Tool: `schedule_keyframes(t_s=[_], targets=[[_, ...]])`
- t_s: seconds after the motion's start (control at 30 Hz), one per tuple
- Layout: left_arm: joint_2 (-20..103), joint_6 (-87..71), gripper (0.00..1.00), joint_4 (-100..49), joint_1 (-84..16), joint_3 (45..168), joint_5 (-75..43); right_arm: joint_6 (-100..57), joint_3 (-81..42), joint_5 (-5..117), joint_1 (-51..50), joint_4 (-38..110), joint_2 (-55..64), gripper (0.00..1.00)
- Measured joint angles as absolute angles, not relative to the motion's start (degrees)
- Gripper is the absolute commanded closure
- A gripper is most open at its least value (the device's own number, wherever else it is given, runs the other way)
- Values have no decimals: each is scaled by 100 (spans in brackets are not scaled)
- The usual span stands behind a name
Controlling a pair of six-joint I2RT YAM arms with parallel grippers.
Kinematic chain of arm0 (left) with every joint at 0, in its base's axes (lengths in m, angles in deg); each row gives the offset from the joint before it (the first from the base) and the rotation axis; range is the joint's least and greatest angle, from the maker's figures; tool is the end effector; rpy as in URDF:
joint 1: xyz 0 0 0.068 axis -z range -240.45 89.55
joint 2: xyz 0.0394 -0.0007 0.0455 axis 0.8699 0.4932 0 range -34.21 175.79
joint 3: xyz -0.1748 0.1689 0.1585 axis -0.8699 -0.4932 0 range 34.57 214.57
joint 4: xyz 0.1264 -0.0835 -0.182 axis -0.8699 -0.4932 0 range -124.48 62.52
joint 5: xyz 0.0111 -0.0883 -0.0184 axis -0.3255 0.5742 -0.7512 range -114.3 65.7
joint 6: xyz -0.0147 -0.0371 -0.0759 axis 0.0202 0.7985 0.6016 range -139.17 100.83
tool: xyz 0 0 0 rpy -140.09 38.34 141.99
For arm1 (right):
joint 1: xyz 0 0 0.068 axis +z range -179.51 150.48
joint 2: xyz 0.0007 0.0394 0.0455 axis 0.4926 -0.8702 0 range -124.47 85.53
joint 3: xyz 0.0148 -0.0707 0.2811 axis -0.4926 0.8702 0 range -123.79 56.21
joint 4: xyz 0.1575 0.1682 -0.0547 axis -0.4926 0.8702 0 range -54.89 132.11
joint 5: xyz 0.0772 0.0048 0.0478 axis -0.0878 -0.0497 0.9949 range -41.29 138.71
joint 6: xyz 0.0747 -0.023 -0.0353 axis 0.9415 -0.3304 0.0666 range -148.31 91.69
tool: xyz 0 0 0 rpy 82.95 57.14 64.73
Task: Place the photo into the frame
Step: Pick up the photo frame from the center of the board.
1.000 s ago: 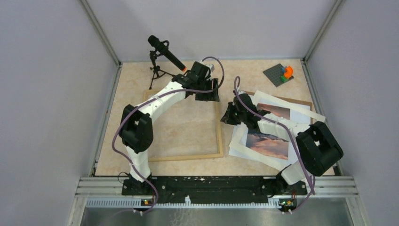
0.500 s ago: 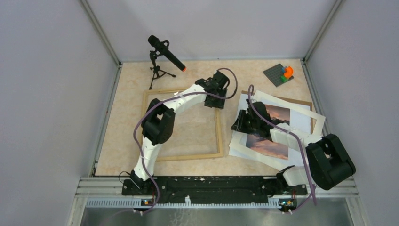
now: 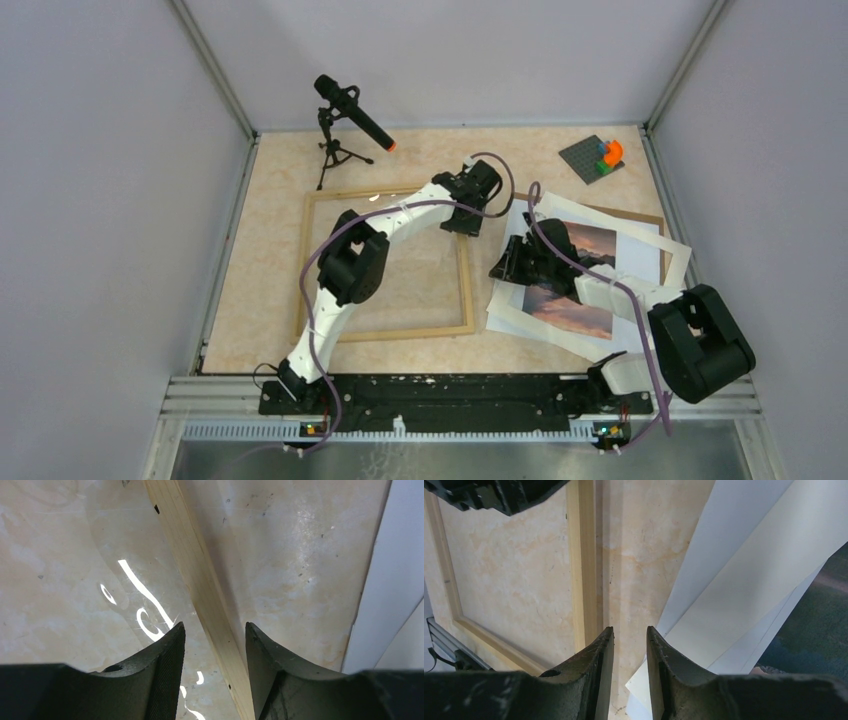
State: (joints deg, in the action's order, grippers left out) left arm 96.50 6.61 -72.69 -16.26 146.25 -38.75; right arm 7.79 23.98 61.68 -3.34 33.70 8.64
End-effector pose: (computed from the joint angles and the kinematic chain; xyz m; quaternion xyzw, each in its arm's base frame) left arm 0.3674 -0.3307 0.1801 0.1270 0.9591 -0.0263 0.2515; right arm 0.2270 0.1305 0.1760 0.0342 0.9125 0.2926 0.2838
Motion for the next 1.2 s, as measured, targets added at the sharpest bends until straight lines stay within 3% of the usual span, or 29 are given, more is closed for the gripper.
schedule_keyframes(t_s=[0.1,0.37,0.47,0.6,0.7,0.97,1.07,1.2], targets=[[9757,661,50,-7276,-1624,14634,-3878,783,2398,6216,-345,3306,856,70],[9884,724,80,-7457,-1613,14784,-3919,794,2398,6345,-360,3219,746,67],[9884,726,89,-7490,-1616,14815,-3934,888,2398,6601,-500,3038,650,58],[9845,711,90,-7509,-1616,14815,-3915,1050,2396,7001,-776,2747,467,35],[9720,676,90,-7564,-1616,14815,-3873,1164,2381,7379,-859,2428,250,27],[9014,599,91,-7691,-1650,14745,-3784,1638,2350,8437,-870,1265,-338,20],[8800,580,92,-7741,-1672,14675,-3764,1953,2352,8695,-835,664,-489,14],[8745,538,93,-7846,-1714,14664,-3740,2313,2356,8784,-747,135,-740,15]])
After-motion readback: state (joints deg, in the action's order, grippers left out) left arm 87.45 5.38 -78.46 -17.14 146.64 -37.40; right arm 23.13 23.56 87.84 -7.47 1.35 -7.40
